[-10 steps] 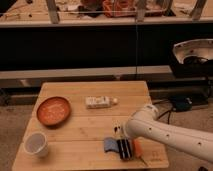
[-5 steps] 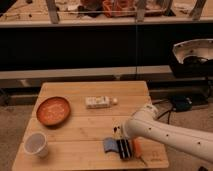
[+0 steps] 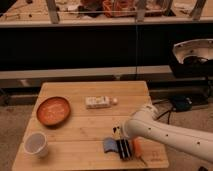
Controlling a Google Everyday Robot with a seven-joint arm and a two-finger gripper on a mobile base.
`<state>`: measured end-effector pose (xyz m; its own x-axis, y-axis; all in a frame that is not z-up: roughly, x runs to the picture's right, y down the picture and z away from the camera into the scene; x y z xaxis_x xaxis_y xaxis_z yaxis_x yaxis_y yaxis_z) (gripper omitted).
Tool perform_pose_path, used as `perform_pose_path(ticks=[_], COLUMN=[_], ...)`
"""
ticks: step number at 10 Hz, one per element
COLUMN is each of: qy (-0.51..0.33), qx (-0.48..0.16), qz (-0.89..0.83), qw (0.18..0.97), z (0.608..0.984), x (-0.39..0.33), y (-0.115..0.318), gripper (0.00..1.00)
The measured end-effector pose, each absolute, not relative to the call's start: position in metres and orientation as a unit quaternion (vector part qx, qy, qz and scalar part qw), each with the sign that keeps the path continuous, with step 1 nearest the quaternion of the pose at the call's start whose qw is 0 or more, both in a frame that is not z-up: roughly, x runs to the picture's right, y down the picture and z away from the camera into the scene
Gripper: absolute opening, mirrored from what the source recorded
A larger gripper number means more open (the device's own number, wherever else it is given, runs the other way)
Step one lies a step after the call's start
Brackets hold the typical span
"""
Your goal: Place the eraser on the white sponge
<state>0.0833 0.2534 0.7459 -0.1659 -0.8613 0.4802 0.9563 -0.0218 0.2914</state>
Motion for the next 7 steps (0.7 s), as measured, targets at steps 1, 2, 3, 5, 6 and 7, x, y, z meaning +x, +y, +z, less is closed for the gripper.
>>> perform_pose_path(ticks=[1,2,3,5,6,7], qy=[-0.282,-0.282,-0.283,-0.284,-0.284,-0.284], qx=[-0.084,-0.083,-0.082,-0.081,-0.081,-0.08], qz=[-0.71,-0.711,-0.713,-0.715,-0.715,-0.716], qw=[0.639,0.638,0.637,0.634,0.633,0.632], z=[0.7461,0.7464,0.7466,0.7469,0.747,0.7471], x=[0.0829,0.0825,0.0822,0.0818,0.0816,0.0813], y=[0.2533,0.2532,0.2536,0.2544,0.2547,0.2549], gripper=[0.25,0.27,0.23,0.19,0.19,0.19])
